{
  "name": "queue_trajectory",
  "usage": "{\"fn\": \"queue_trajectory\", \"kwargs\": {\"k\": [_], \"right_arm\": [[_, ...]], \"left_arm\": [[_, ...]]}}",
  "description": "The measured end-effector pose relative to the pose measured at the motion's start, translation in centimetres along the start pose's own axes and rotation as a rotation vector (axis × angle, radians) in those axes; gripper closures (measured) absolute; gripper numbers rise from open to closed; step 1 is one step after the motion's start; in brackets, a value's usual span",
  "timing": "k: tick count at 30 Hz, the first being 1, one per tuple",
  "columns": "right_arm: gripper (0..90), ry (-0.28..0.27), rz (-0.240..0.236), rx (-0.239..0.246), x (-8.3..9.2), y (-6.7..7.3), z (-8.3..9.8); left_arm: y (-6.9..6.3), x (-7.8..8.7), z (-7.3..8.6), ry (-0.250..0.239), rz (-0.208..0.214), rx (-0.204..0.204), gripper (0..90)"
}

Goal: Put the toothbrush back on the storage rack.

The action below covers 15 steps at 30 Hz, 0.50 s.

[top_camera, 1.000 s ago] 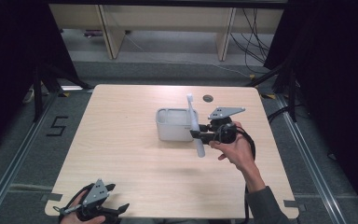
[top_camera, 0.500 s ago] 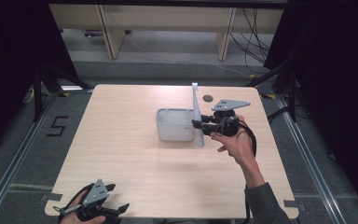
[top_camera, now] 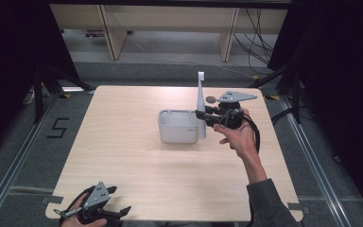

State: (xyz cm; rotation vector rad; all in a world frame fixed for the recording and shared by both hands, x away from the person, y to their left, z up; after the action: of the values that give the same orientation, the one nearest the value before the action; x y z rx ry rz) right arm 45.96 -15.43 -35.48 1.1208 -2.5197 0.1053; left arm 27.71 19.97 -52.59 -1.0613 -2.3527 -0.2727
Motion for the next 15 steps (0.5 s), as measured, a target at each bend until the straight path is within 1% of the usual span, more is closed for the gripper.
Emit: {"fn": "queue_trajectory", "kwargs": {"k": [1,2,3,4,6,7,8,9,12,13,14,15], "right_arm": [[66.7,-0.016,-0.001,0.011,-0.2,-0.2,-0.3],[66.7,-0.016,-0.001,0.011,-0.2,-0.2,-0.3],[66.8,-0.022,-0.004,0.009,-0.2,-0.2,-0.4],[66.7,-0.02,-0.001,0.001,-0.2,-0.2,-0.5],[66.7,-0.034,0.005,0.026,-0.4,-0.3,-0.8],[66.8,-0.035,0.01,0.029,-0.4,-0.4,-1.0],[66.7,-0.047,0.022,0.023,-0.6,-0.4,-1.2],[66.7,-0.043,0.01,0.017,-0.7,-0.4,-1.2],[66.7,-0.044,0.017,0.011,-0.8,-0.5,-1.5],[66.7,-0.062,0.025,0.031,-0.9,-0.7,-1.7],[66.7,-0.054,0.017,0.007,-0.9,-0.5,-1.7],[66.7,-0.054,0.017,0.007,-0.9,-0.5,-1.7]], "left_arm": [[0.0,0.0,0.0,0.0,0.0,0.002,14.7],[0.0,0.1,0.0,0.008,-0.006,0.001,14.7],[0.0,0.0,0.0,0.0,-0.005,0.011,14.7],[0.0,0.0,0.0,-0.004,-0.003,0.012,14.7],[0.0,0.0,0.0,0.003,-0.005,0.009,14.7],[0.0,0.0,0.0,0.002,-0.006,0.008,14.7],[-0.1,-0.1,0.0,-0.01,-0.001,0.012,14.7],[-0.1,-0.1,0.0,-0.01,-0.001,0.011,14.7],[0.0,-0.1,0.0,-0.012,-0.001,0.013,14.8],[0.0,0.0,0.0,-0.004,-0.005,0.011,14.7],[0.0,0.0,0.0,0.002,-0.003,0.011,14.7],[0.0,0.0,0.0,0.002,-0.003,0.011,14.7]]}}
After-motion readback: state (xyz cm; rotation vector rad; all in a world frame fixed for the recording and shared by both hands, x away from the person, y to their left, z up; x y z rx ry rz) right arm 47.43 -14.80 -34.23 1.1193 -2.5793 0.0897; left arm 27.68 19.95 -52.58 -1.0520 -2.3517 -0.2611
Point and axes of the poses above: each handheld gripper's, and its own axes: x roughly backward along the jaws, z roughly out of its underside, y roughly to its left, the point moved 3 cm from there along -x, roughly forward along the jaws, and after that the axes turned 4 degrees about -y, right-handed, at the moved point
